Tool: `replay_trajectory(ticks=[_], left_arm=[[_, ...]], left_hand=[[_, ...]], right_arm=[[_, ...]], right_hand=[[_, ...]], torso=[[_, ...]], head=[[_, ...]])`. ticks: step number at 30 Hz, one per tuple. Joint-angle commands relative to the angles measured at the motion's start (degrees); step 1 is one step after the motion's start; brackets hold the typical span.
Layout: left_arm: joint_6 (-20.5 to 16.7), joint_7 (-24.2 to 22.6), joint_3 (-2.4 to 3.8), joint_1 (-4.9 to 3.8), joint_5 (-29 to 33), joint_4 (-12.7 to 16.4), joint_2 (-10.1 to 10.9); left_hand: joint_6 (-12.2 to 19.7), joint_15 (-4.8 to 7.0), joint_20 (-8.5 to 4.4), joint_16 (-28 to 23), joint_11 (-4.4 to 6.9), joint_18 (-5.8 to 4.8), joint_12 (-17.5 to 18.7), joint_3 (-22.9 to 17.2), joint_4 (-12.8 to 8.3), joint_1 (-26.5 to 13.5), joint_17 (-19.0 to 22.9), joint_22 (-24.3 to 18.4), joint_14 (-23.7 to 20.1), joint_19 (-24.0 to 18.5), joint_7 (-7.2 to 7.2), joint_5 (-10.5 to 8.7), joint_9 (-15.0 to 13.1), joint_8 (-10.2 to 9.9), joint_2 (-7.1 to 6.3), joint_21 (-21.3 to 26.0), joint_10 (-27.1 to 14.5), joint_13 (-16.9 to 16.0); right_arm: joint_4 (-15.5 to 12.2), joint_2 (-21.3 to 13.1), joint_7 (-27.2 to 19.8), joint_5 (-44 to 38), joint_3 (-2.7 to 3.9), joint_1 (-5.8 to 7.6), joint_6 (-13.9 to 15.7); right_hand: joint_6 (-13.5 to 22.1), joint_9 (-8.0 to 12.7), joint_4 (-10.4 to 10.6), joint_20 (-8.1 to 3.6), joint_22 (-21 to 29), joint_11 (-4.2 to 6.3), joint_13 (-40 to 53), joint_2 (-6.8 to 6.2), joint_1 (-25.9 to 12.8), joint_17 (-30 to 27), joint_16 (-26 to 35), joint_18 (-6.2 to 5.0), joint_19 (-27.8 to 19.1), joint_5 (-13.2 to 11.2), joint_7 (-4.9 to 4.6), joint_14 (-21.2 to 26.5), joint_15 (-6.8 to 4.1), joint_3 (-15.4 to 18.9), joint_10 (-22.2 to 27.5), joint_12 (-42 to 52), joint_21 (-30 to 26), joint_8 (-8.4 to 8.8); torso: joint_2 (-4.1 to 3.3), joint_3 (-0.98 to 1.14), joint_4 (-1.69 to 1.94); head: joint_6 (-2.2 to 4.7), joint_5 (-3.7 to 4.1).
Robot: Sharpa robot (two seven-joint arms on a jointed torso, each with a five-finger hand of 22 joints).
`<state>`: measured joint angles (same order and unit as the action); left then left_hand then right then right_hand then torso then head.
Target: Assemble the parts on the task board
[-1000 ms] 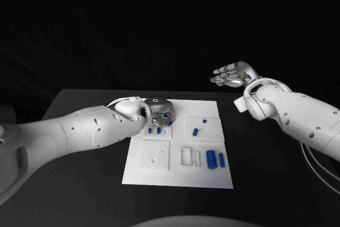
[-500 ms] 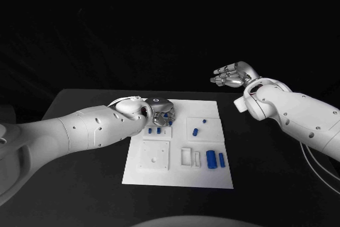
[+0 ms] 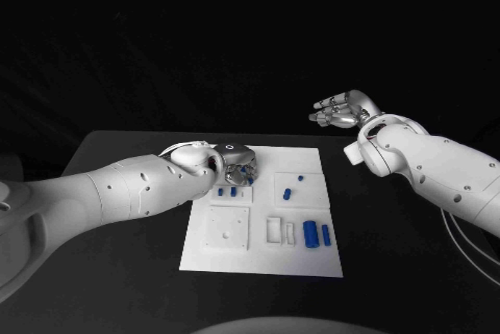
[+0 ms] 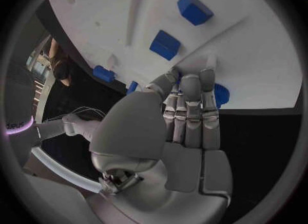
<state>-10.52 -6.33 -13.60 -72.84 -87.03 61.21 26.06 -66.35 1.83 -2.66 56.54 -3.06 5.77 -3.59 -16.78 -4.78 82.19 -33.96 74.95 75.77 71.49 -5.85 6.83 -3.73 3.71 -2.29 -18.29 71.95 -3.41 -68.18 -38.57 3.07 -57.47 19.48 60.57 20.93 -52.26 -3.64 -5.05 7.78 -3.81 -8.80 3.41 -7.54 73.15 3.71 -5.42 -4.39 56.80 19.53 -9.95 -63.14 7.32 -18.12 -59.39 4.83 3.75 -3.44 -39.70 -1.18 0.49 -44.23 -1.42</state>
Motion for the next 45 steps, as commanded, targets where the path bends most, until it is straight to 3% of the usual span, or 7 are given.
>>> replay_trajectory(ticks=[1, 10, 24, 26, 35, 39, 45], left_arm=[[1.4, -0.3, -0.11, 0.22, 0.2, 0.0, -0.1], [-0.1, 0.1, -0.11, 0.23, 0.2, -0.1, 0.1], [-3.4, -0.4, 0.18, 0.26, 2.6, 1.7, 2.7], [-3.5, -0.7, 0.49, 0.25, 3.3, 2.2, 3.4], [-2.1, -0.7, 3.86, -0.11, 8.3, 6.2, 7.5], [-0.2, -0.4, 4.40, -0.72, 8.4, 7.1, 8.9], [1.3, -0.1, 4.58, -1.10, 8.1, 7.8, 10.7]], left_hand=[[-0.5, -0.07, -0.17, 0.4, 0.10, 0.05, 0.2, 0.7, -0.4, 0.1, -0.1, 1.3, 0.3, 0.0, 0.03, 0.01, -0.1, -0.1, 1.03, -0.6, 0.4, -0.1], [-1.1, 0.21, -0.47, 0.7, 0.30, 0.01, 0.2, 1.4, -1.8, 0.1, -0.1, 1.2, 0.6, -0.2, 0.09, 0.27, -0.1, -0.1, 2.32, -2.0, 0.9, -0.1], [-0.7, 0.19, -0.45, 0.6, 0.18, 0.19, 0.2, 1.3, -2.6, -0.3, 0.1, 1.2, 0.9, -0.3, 0.03, 0.54, 0.0, -0.1, 1.77, -2.6, 0.6, 0.0], [-0.6, 0.18, -0.45, 0.5, 0.14, 0.20, 0.2, 1.3, -2.7, -0.3, 0.1, 1.2, 0.9, -0.3, 0.01, 0.59, 0.0, -0.1, 1.65, -2.7, 0.6, 0.0], [-0.4, 0.14, -0.40, 0.4, 0.06, 0.19, 0.2, 1.3, -2.8, -0.5, 0.2, 1.1, 1.0, -0.3, 0.01, 0.20, 0.0, -0.1, 1.15, -2.6, 0.3, 0.0], [0.0, 0.04, -0.35, 0.4, -0.10, 0.24, 0.2, 1.2, -3.1, -0.4, 0.2, 1.2, 1.0, -0.4, -0.10, 0.24, 0.0, -0.1, 0.71, -2.7, 0.0, 0.0], [0.0, 0.03, -0.32, 0.3, -0.10, 0.34, 0.2, 1.1, -3.2, -0.3, 0.2, 1.2, 1.0, -0.4, -0.09, 0.20, 0.0, -0.1, 0.57, -2.8, 0.0, 0.0]], right_arm=[[0.0, 0.1, -0.3, -0.1, 0.02, 0.00, -0.4], [0.1, 0.1, -0.3, -0.1, 0.02, 0.00, -0.6], [0.6, 0.2, -0.3, -0.1, 0.02, 0.00, -1.3], [0.9, 0.2, -0.3, -0.1, 0.02, 0.00, -1.3], [1.5, 0.2, -0.2, -0.1, 0.02, 0.00, -1.5], [1.5, 0.1, -0.2, -0.1, 0.02, 0.00, -1.5], [1.4, -0.1, -0.2, -0.1, 0.02, 0.00, -1.5]], right_hand=[[0.0, 0.1, 0.0, 0.06, 0.1, -0.07, 0.0, -0.01, -0.3, -0.1, 0.3, -0.47, -0.5, 0.4, -0.08, 0.0, 0.42, -0.3, 0.4, 0.2, 0.1, -0.03], [0.0, 0.1, -0.1, 0.04, 0.1, -0.06, 0.0, 0.07, -0.2, -0.1, 0.3, -0.47, -0.5, 0.5, -0.07, 0.0, 0.41, -0.5, 0.4, 0.2, 0.1, -0.03], [0.1, 0.1, -0.3, 0.06, 0.1, -0.07, 0.0, -0.04, -0.5, -0.1, 0.3, -0.44, -0.6, 2.2, -0.08, 0.0, 0.38, -1.1, 0.4, 0.1, 0.1, -0.03], [0.1, 0.1, -0.3, 0.06, 0.1, -0.07, 0.0, -0.04, -0.5, -0.1, 0.3, -0.44, -0.6, 2.2, -0.08, 0.0, 0.38, -1.1, 0.4, 0.1, 0.1, -0.03], [0.1, 0.1, -0.4, 0.06, 0.1, -0.08, 0.0, -0.04, -0.6, -0.1, 0.4, -0.42, -0.7, 2.2, -0.10, 0.1, 0.42, -1.3, 0.5, 0.1, 0.1, -0.03], [0.1, 0.1, -0.5, 0.11, 0.1, -0.10, 0.0, -0.06, -0.8, -0.1, 0.4, -0.38, -0.8, 2.2, -0.08, 0.2, 0.44, -1.3, 0.4, 0.1, 0.0, -0.03], [0.0, 0.1, -0.4, 0.18, 0.1, -0.11, 0.0, 0.02, -0.8, -0.1, 0.5, -0.36, -1.0, 2.4, -0.07, 0.4, 0.52, -0.7, 0.5, 0.1, 0.0, -0.04]], torso=[[-0.01, 0.00, 0.02], [-0.02, 0.00, 0.01], [0.00, 0.00, 0.04], [0.04, 0.01, 0.12], [0.01, 0.02, 0.07], [0.02, 0.03, 0.12], [0.01, -0.02, 0.13]], head=[[0.00, -0.02], [0.07, -0.17], [0.52, -0.39], [0.49, -0.34], [0.57, -0.43], [0.45, -0.54], [0.44, -0.49]])
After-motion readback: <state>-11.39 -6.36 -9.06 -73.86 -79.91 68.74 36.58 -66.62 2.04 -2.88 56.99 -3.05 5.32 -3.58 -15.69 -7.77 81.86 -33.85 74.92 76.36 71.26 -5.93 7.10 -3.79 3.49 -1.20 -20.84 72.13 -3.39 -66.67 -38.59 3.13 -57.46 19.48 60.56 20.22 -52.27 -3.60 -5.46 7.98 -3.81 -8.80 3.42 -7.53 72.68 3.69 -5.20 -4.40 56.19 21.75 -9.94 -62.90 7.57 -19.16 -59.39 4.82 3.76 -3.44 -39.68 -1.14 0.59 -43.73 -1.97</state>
